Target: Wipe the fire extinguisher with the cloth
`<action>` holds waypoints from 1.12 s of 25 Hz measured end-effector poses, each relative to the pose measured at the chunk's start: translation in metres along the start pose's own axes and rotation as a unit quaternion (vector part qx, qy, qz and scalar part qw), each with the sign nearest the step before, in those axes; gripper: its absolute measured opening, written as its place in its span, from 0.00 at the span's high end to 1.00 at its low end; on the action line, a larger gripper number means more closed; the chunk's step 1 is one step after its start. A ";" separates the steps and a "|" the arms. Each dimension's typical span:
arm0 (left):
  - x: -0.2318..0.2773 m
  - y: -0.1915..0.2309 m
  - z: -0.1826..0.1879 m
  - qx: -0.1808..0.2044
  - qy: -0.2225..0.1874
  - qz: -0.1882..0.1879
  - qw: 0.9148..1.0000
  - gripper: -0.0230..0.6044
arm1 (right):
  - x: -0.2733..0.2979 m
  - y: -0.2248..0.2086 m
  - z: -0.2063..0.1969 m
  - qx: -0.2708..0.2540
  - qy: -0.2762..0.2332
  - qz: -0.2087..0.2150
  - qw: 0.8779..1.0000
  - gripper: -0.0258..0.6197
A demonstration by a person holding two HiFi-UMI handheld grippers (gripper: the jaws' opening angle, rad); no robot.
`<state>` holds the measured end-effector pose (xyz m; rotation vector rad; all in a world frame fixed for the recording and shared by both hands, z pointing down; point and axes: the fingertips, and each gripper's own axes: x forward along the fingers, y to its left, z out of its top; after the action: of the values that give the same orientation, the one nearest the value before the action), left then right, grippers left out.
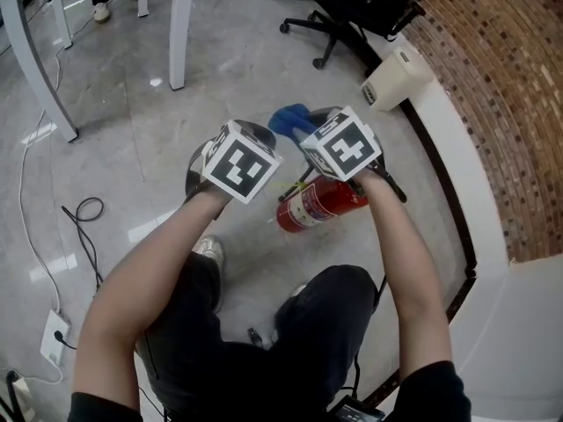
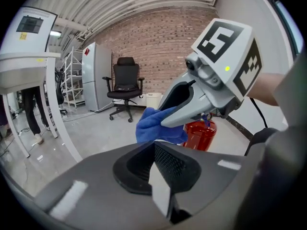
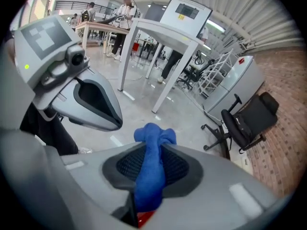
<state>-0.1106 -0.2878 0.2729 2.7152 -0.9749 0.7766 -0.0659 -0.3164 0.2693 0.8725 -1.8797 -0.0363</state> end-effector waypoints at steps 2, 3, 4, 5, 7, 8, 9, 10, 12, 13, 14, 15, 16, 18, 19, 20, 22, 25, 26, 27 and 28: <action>-0.009 -0.006 0.007 0.000 -0.011 0.004 1.000 0.96 | -0.021 0.002 0.008 0.008 -0.027 -0.016 0.999 0.81; -0.014 -0.009 0.011 0.000 -0.017 0.007 1.000 0.96 | -0.033 0.003 0.011 0.012 -0.040 -0.026 0.999 0.81; -0.018 -0.013 0.015 0.003 -0.023 0.010 1.000 0.96 | -0.045 0.003 0.012 0.018 -0.054 -0.037 0.998 0.81; -0.022 -0.016 0.018 0.005 -0.029 0.013 0.999 0.96 | -0.057 0.003 0.013 0.026 -0.068 -0.049 0.996 0.81; -0.029 -0.024 0.025 0.007 -0.046 0.017 0.999 0.96 | -0.083 0.004 0.012 0.047 -0.099 -0.071 0.991 0.81; -0.033 -0.028 0.027 0.005 -0.056 0.018 0.998 0.96 | -0.095 0.005 0.011 0.060 -0.115 -0.081 0.988 0.81; -0.037 -0.032 0.030 0.004 -0.067 0.018 0.998 0.96 | -0.108 0.008 0.008 0.072 -0.130 -0.091 0.985 0.81; -0.041 -0.037 0.034 0.003 -0.079 0.016 0.997 0.96 | -0.121 0.010 0.004 0.085 -0.144 -0.102 0.981 0.81; -0.051 -0.051 0.045 0.008 -0.102 0.008 0.995 0.96 | -0.147 0.015 -0.006 0.108 -0.169 -0.121 0.972 0.81; -0.055 -0.060 0.051 0.012 -0.112 0.002 0.994 0.96 | -0.160 0.017 -0.012 0.119 -0.180 -0.129 0.968 0.81; -0.059 -0.070 0.057 0.018 -0.120 -0.005 0.993 0.96 | -0.172 0.020 -0.018 0.130 -0.191 -0.136 0.964 0.81; -0.063 -0.082 0.061 0.026 -0.128 -0.013 0.991 0.96 | -0.185 0.023 -0.025 0.142 -0.201 -0.142 0.959 0.81; -0.066 -0.095 0.065 0.035 -0.135 -0.020 0.990 0.96 | -0.197 0.026 -0.033 0.154 -0.212 -0.148 0.954 0.81; -0.071 -0.122 0.073 0.056 -0.146 -0.034 0.987 0.96 | -0.219 0.035 -0.051 0.177 -0.231 -0.160 0.943 0.81; -0.073 -0.135 0.076 0.065 -0.149 -0.041 0.986 0.96 | -0.229 0.039 -0.060 0.188 -0.239 -0.165 0.938 0.81; -0.075 -0.147 0.080 0.073 -0.151 -0.049 0.985 0.96 | -0.239 0.044 -0.069 0.198 -0.246 -0.170 0.934 0.81; -0.082 -0.168 0.087 0.081 -0.155 -0.062 0.983 0.96 | -0.257 0.052 -0.086 0.214 -0.257 -0.180 0.925 0.81; -0.094 -0.194 0.091 0.081 -0.155 -0.080 0.981 0.96 | -0.283 0.066 -0.108 0.235 -0.272 -0.194 0.913 0.81; -0.099 -0.203 0.089 0.083 -0.155 -0.085 0.981 0.96 | -0.290 0.072 -0.113 0.242 -0.277 -0.198 0.909 0.81; -0.104 -0.212 0.088 0.087 -0.155 -0.088 0.980 0.96 | -0.298 0.078 -0.118 0.247 -0.282 -0.200 0.905 0.81; -0.109 -0.221 0.086 0.090 -0.156 -0.090 0.979 0.96 | -0.305 0.084 -0.122 0.250 -0.287 -0.203 0.902 0.81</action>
<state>-0.0068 -0.0832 0.1494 3.0965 -0.7232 0.4337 0.0534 -0.0355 0.1220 1.7564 -2.2529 -0.0739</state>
